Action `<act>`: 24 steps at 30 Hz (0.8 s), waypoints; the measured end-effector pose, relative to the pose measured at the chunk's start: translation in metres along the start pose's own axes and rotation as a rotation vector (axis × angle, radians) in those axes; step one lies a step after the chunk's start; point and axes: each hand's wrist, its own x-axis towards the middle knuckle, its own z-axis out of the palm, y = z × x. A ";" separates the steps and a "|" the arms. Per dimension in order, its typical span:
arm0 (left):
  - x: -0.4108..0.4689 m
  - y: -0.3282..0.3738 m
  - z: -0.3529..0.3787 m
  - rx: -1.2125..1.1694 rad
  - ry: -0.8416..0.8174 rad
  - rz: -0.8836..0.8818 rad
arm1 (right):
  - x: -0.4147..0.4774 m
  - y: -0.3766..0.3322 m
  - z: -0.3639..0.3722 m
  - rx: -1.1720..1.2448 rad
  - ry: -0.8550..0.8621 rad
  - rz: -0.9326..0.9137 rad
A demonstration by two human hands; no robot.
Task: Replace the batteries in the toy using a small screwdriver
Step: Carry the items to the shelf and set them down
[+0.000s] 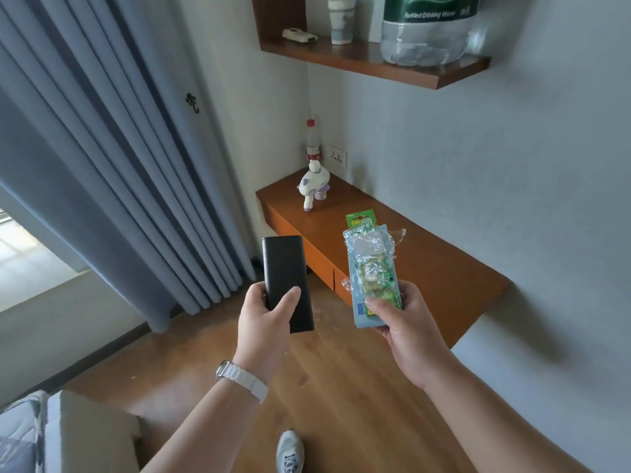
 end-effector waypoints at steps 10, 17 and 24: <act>0.157 0.018 -0.025 -0.006 -0.148 0.014 | 0.112 -0.021 0.078 0.021 0.200 -0.021; 0.228 0.017 -0.023 0.041 -0.236 -0.001 | 0.153 -0.019 0.094 0.053 0.355 -0.012; 0.276 0.012 0.006 0.083 -0.306 -0.029 | 0.201 -0.014 0.092 0.058 0.412 0.028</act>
